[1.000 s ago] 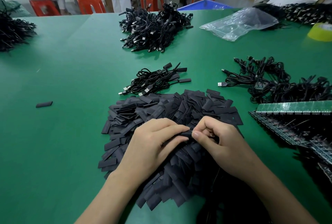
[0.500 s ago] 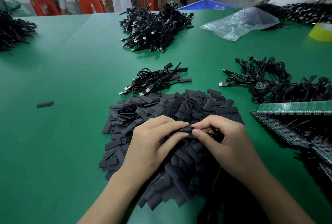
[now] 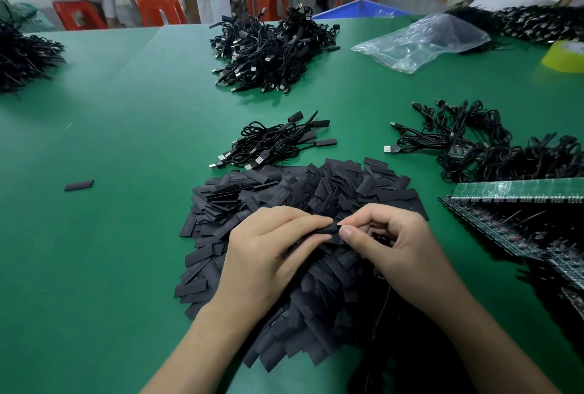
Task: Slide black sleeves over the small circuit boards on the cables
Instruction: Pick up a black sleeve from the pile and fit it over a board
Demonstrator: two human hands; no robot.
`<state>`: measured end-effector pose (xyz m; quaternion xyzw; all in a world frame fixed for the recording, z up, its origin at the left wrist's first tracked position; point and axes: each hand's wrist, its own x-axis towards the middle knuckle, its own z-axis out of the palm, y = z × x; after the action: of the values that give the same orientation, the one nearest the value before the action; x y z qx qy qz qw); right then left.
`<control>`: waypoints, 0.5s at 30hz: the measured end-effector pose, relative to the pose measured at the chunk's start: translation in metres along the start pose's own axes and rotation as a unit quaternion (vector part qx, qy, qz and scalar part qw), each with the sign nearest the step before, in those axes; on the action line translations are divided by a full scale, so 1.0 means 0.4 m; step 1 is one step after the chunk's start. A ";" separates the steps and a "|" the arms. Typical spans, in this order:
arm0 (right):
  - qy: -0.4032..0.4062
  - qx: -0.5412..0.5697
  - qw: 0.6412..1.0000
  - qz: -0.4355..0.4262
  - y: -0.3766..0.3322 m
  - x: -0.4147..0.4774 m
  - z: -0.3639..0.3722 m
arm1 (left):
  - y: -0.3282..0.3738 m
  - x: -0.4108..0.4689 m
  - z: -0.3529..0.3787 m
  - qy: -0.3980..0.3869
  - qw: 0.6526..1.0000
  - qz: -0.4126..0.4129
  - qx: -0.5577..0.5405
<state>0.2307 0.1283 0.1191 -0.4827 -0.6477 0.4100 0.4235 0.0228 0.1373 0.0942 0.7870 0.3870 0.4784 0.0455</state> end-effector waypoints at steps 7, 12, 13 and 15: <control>-0.019 0.034 0.999 0.011 0.000 0.000 -0.004 | 0.004 -0.002 -0.001 0.005 0.999 0.032 0.017; -0.021 0.046 0.999 0.005 -0.002 0.000 -0.005 | 0.011 -0.002 -0.002 0.018 1.000 0.008 -0.007; -0.021 0.046 0.999 0.004 -0.002 0.000 -0.005 | 0.013 -0.002 0.000 0.020 1.000 0.005 -0.011; -0.020 0.043 0.999 0.001 -0.002 -0.001 -0.005 | 0.015 -0.003 0.002 0.021 1.000 0.001 -0.016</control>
<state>0.2326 0.1280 0.1203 -0.4568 -0.6373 0.4476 0.4299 0.0262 0.1325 0.0955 0.7762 0.3791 0.5014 0.0492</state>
